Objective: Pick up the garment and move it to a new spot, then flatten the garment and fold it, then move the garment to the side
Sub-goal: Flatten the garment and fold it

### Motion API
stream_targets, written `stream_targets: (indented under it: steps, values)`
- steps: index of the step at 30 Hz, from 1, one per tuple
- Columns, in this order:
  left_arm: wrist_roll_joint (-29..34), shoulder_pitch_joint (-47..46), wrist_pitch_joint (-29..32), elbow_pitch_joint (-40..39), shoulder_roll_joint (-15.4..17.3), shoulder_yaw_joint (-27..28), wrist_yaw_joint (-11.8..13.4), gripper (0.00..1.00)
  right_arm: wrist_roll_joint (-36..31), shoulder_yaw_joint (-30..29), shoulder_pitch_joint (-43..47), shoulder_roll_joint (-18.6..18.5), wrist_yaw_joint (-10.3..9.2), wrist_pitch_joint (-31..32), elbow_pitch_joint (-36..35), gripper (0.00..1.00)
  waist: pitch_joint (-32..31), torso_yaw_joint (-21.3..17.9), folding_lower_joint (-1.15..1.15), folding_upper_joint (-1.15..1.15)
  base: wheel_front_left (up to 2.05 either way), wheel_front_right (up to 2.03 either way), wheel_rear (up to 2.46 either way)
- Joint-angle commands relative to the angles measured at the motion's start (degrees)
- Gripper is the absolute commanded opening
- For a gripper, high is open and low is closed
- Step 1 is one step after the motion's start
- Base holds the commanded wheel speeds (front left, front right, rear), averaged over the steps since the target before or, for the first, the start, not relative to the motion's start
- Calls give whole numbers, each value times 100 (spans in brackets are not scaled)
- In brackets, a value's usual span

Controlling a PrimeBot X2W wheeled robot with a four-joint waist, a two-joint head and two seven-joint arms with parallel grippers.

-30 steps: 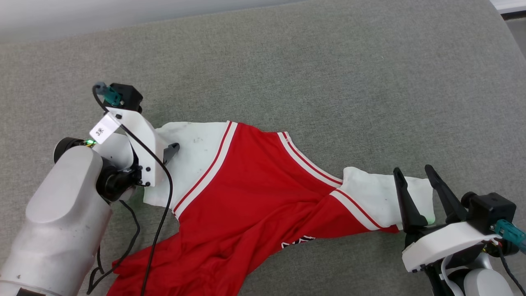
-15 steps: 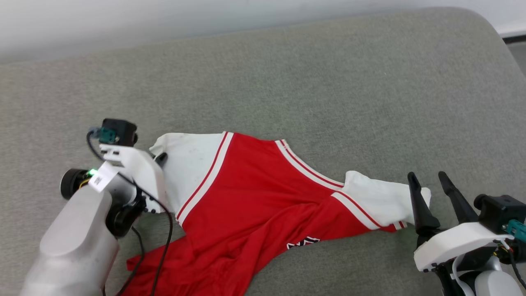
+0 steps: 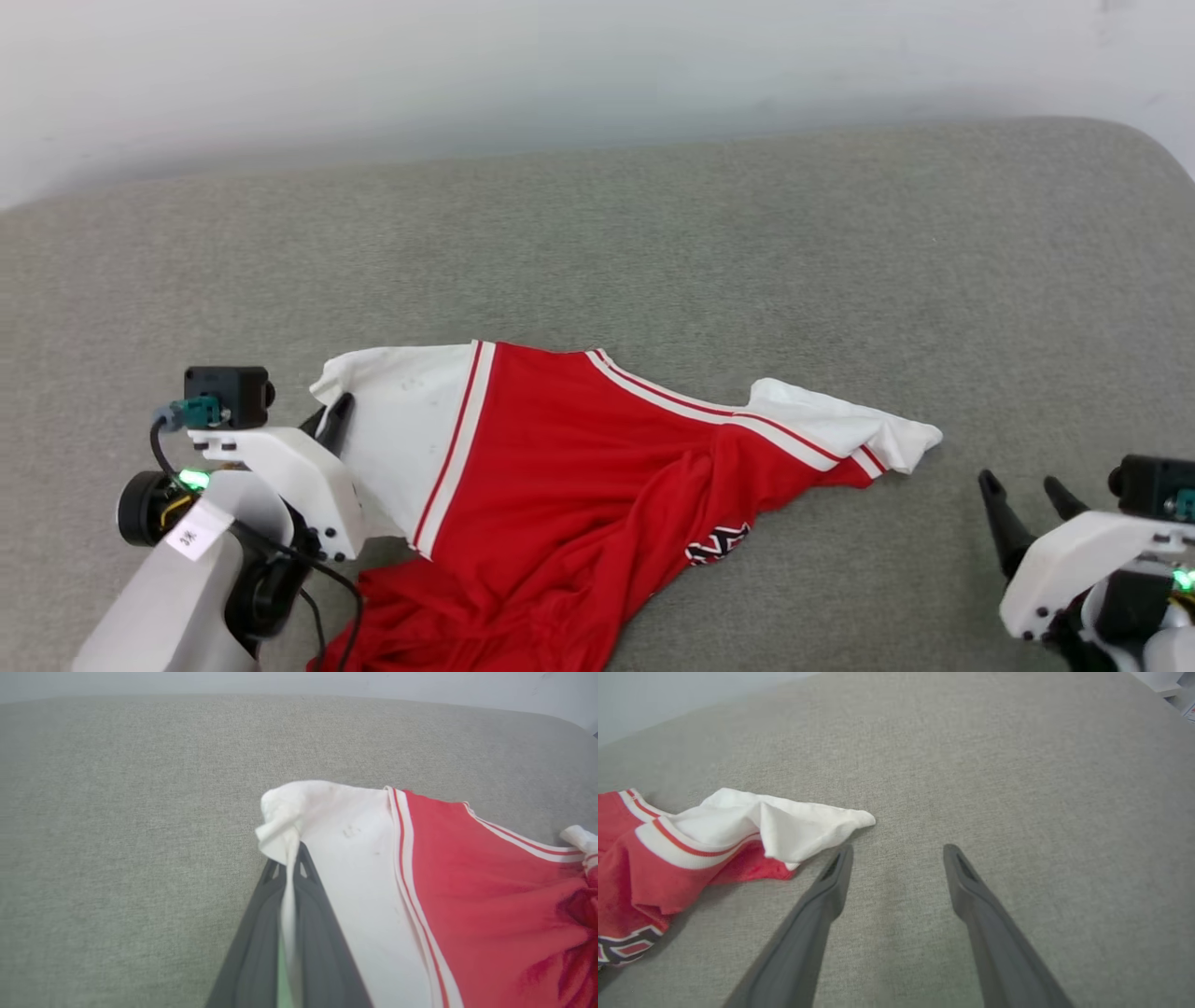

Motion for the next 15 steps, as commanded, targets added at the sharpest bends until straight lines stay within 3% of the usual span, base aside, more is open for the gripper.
stream_targets:
  steps: [1, 9, 15]
  values:
    - [-20, 122, 20, -169, 6, 10, 60, 0, 95, -1, -203, -168, -2, 222, 101, 100, -30, 106, 1, 0, 0, 0, 0]
    - [36, 187, 193, -869, 33, -90, 206, 0, 503, 571, -1076, -722, -2, 1329, 721, 100, 217, 315, 1, 0, 0, 0, 0]
    - [83, 40, 277, -1163, 0, -134, 293, 0, 823, 1070, -1600, -910, -2, 2127, 1370, 100, 478, 377, 1, 0, 0, 0, 0]
